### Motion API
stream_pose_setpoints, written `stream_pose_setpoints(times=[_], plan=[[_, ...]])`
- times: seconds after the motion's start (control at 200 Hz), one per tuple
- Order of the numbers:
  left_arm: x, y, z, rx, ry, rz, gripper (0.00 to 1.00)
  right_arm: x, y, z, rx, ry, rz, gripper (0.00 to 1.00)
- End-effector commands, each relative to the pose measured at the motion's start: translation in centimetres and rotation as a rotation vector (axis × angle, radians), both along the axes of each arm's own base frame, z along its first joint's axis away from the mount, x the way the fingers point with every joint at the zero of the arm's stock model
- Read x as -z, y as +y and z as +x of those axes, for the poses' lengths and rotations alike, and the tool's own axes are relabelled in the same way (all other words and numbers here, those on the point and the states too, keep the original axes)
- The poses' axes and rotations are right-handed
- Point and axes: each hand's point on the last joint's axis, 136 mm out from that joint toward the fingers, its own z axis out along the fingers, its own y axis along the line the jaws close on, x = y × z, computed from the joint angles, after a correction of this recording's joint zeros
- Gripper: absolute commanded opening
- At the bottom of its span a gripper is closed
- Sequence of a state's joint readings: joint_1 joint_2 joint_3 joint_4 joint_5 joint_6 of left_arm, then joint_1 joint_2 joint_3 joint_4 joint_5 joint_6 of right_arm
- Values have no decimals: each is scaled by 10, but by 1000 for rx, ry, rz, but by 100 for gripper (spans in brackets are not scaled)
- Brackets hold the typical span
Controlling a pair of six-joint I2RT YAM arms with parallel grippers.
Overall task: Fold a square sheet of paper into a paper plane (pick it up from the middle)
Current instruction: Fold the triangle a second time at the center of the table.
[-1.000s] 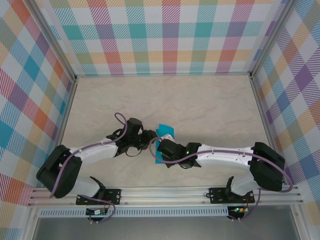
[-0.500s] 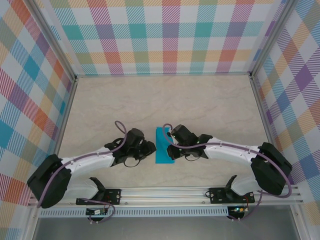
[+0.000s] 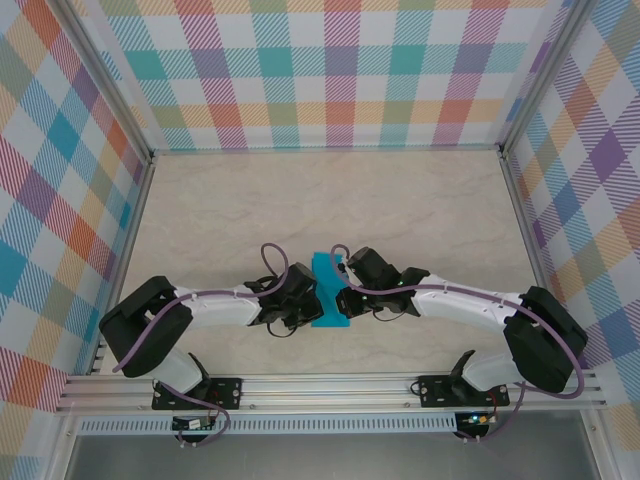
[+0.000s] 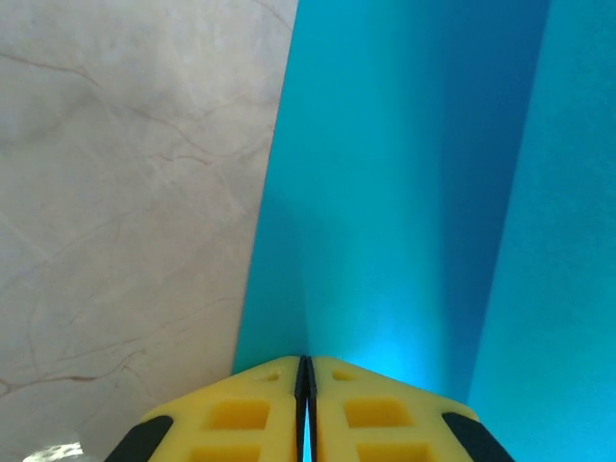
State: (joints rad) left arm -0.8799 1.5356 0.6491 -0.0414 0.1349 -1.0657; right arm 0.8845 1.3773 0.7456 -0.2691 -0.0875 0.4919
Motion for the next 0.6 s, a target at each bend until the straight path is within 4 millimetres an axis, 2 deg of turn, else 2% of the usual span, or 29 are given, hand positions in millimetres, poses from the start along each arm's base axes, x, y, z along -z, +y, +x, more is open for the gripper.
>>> stream_pose_setpoints(times=[0.0,0.17,0.265,0.405,0.6], plan=[[11,16,-3,-27,17,113,11,-6,1,2,12,-10,24,11],[14,46,-5,-46,16,270,10,-9,9,2,-3,4,47,12],[10,53,-4,-29,2,320,10,-12,15,0,-18,19,75,12],[1,51,1,-11,-32,320,11,-15,25,3,-25,29,102,12],[-3,48,3,11,-48,318,13,-6,26,16,-6,19,38,12]])
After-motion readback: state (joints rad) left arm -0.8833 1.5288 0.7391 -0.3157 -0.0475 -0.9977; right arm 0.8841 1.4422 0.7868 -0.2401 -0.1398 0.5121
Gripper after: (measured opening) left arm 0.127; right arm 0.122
